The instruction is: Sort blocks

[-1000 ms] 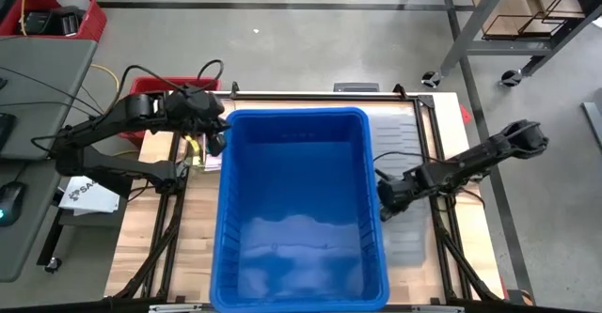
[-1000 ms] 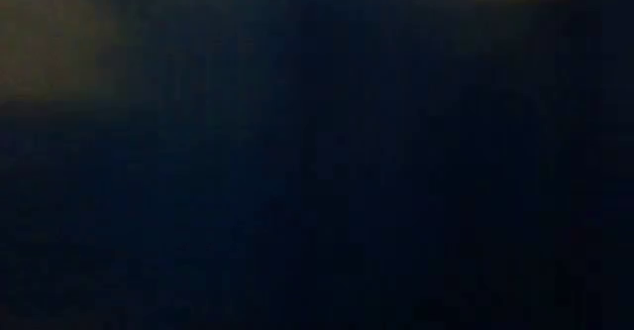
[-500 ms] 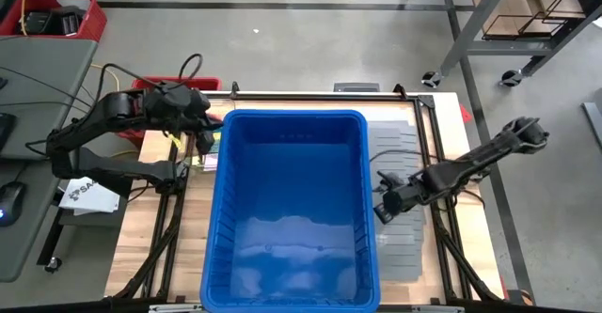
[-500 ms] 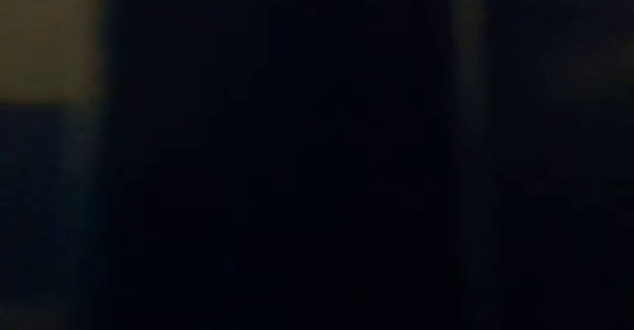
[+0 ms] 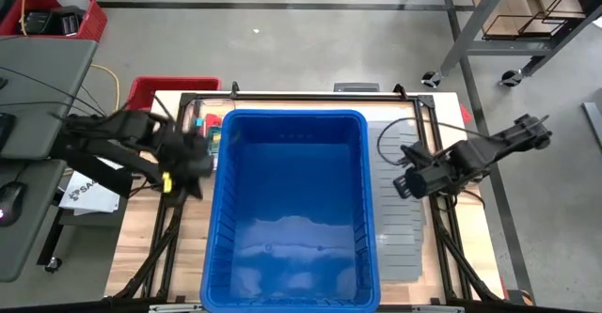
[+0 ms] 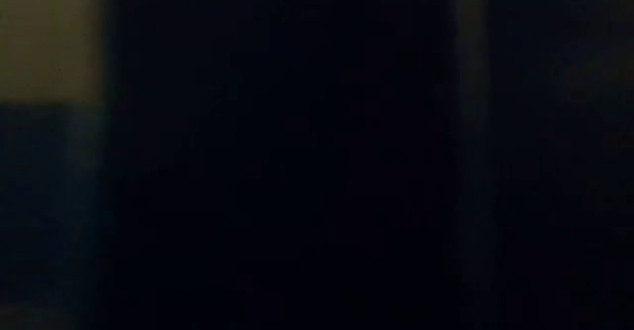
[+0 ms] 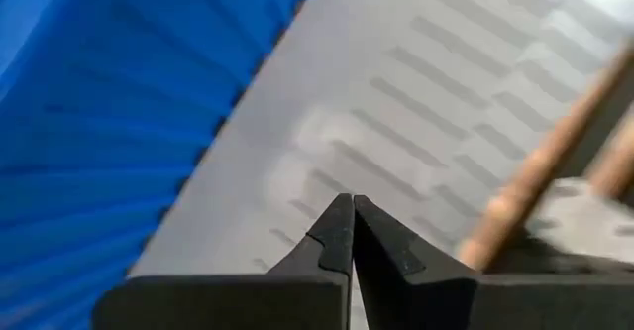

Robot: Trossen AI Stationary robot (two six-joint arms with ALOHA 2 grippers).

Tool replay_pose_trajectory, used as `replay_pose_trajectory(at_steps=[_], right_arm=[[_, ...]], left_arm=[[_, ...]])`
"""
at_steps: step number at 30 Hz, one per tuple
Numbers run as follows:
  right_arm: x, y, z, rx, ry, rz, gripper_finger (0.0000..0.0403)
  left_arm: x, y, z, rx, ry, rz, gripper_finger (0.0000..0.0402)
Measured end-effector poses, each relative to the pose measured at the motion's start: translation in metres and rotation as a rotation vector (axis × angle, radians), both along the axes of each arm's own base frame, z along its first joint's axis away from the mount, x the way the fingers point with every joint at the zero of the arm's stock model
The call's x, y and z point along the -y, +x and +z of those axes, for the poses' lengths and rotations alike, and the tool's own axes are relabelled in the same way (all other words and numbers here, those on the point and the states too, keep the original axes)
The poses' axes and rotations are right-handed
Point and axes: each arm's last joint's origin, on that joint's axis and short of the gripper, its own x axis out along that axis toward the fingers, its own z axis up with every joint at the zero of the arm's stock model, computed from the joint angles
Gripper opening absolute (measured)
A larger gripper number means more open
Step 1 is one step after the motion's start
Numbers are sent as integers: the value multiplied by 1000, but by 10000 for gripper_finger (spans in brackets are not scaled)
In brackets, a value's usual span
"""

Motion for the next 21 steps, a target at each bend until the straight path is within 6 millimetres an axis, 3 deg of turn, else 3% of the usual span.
replay_pose_trajectory(at_steps=[4,9,16,21], right_arm=[[5,-8,13,27,-47,46,0],[2,-9,10,30,7,171,0],[-27,7,-8,116,190,464,0],[-56,13,-33,80,296,505,0]], left_arm=[[30,-10,0,-126,-67,18,0],[76,-11,-5,-183,-76,100,0],[137,10,-44,-318,73,190,0],[158,20,-68,-383,167,220,0]])
